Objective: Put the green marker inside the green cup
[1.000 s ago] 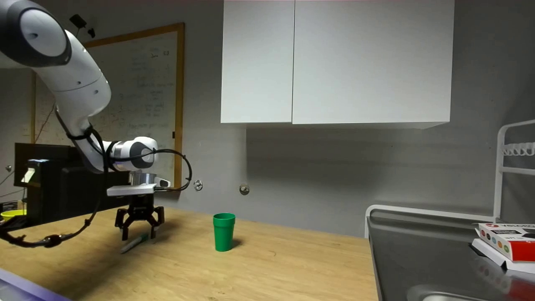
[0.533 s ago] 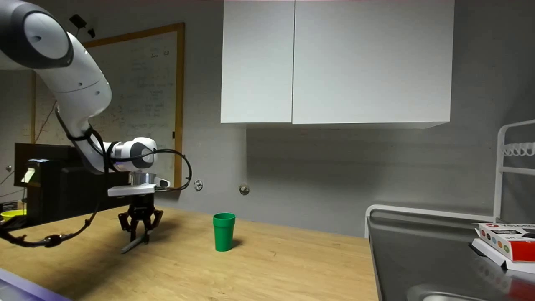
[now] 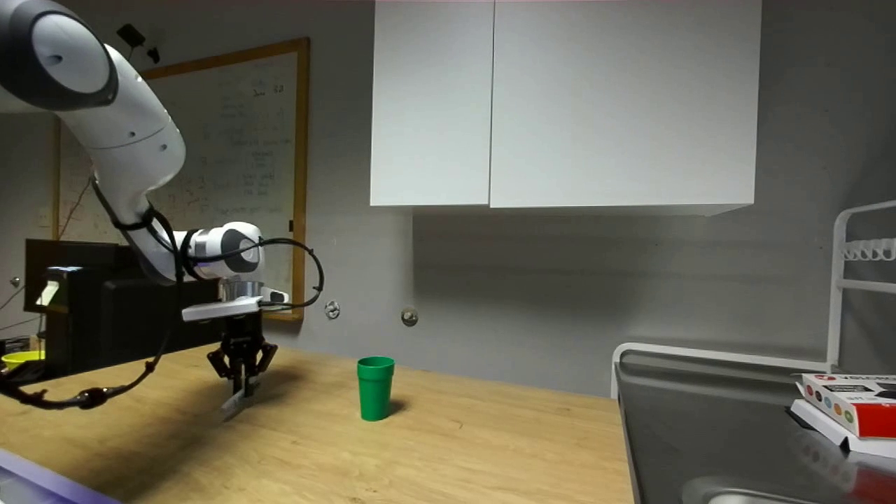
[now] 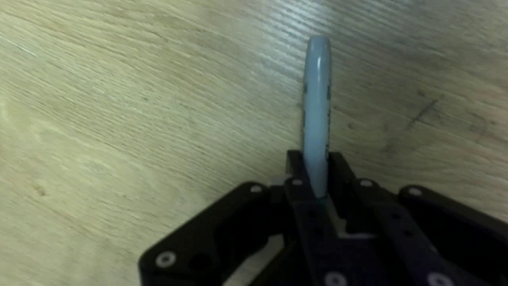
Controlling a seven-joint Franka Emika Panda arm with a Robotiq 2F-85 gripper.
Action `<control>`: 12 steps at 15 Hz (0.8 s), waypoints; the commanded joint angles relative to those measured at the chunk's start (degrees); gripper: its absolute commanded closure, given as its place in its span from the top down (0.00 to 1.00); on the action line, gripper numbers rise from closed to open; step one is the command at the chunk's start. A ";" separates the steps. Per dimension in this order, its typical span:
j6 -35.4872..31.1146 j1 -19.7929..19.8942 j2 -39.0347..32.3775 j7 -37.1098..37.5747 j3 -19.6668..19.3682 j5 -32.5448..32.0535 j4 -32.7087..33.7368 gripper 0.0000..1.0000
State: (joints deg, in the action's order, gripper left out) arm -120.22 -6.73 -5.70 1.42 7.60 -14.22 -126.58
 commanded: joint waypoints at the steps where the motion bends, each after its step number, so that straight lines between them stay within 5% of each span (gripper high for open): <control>1: 2.58 -0.62 5.03 10.38 -0.75 -1.27 0.10 0.06; 12: 3.53 5.65 15.50 34.67 -2.16 -1.47 1.34 0.06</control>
State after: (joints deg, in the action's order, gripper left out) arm -117.57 -3.21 8.55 30.50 6.02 -14.71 -126.25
